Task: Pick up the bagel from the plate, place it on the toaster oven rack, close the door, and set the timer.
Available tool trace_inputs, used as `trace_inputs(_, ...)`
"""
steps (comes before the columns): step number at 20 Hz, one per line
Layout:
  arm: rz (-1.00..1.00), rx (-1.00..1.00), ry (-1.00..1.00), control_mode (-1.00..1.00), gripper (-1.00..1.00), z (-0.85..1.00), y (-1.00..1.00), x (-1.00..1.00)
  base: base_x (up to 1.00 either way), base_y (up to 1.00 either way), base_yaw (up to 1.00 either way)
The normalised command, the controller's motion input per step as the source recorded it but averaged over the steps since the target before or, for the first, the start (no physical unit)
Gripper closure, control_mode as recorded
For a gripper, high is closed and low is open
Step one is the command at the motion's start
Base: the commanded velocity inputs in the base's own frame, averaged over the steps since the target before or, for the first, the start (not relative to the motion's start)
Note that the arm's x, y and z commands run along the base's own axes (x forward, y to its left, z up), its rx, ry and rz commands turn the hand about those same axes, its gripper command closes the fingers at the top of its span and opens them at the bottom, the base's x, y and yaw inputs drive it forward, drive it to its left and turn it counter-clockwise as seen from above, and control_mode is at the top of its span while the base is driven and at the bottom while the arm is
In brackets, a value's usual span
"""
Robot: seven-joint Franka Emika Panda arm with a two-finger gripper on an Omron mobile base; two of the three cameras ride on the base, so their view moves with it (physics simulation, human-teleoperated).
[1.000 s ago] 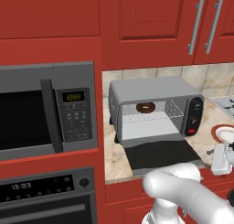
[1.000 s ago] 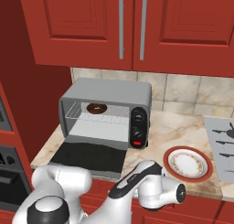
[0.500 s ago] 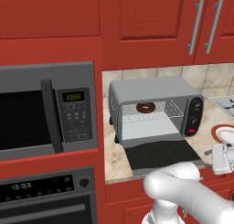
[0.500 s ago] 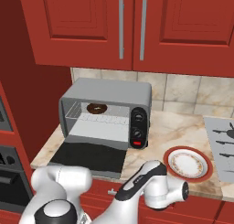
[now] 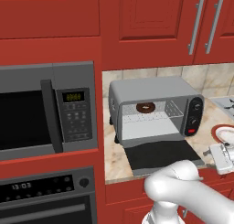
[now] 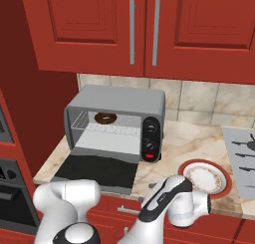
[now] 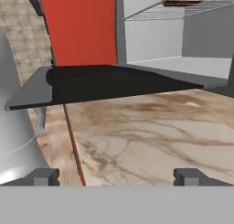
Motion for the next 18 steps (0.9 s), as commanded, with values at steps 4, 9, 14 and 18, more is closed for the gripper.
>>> trace_inputs(4,0.00,0.03,-0.01,-1.00,-1.00,-0.01,0.38,-0.04,0.00,0.00,0.00)
trace_inputs(9,0.00,0.00,0.00,-1.00,-1.00,-0.14,0.40,0.00,0.00,0.00,0.00)
trace_inputs(14,-0.02,-0.04,0.16,-1.00,-1.00,-0.82,0.19,0.00,0.00,0.00,0.00)
trace_inputs(18,-0.01,-0.05,0.25,-1.00,-1.00,-0.98,0.40,0.00,0.00,0.00,0.00)
